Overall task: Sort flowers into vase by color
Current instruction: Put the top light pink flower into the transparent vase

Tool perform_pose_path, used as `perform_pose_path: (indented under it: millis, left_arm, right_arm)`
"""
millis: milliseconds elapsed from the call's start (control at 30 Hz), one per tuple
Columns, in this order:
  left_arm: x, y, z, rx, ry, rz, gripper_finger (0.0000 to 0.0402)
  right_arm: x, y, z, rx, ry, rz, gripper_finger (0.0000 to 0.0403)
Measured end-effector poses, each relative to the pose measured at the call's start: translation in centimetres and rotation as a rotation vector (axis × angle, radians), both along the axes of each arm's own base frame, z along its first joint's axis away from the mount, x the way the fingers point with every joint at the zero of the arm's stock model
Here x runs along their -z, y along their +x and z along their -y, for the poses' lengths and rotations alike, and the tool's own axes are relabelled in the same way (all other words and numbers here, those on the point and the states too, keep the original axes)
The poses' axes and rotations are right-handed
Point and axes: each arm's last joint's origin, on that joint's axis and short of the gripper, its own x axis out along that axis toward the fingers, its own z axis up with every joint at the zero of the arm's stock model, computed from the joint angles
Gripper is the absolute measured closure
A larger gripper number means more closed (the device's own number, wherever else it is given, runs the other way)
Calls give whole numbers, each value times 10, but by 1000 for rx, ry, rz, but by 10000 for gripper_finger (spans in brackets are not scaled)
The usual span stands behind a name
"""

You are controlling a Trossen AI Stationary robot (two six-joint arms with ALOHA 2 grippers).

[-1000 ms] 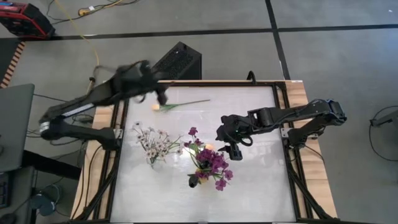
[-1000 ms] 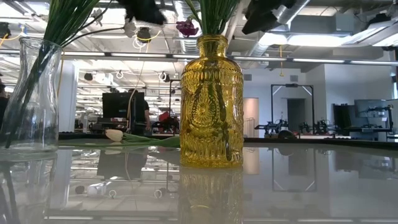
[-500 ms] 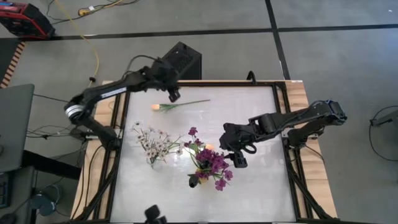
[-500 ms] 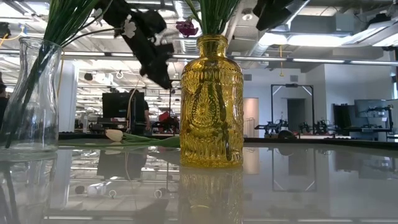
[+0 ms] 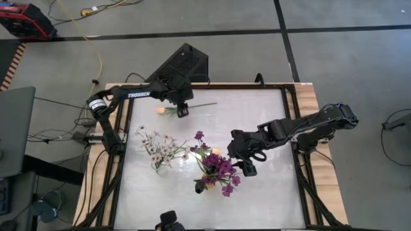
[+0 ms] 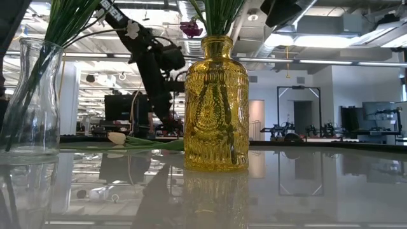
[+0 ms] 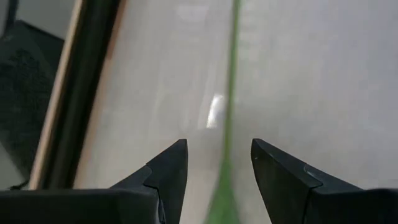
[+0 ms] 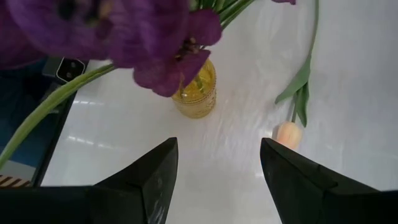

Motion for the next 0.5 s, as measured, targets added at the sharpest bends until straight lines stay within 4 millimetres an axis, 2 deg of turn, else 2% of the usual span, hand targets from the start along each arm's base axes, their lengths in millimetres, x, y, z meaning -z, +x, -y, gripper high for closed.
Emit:
perform_pose_path:
  millis: [333, 500]
  left_arm:
    - [40, 5, -7, 15, -28, -117, 235]
    - [45, 5, -9, 16, -33, -133, 243]
  right_arm:
    - [0, 0, 0, 1, -2, 1, 148]
    - [0, 0, 0, 0, -3, 1, 148]
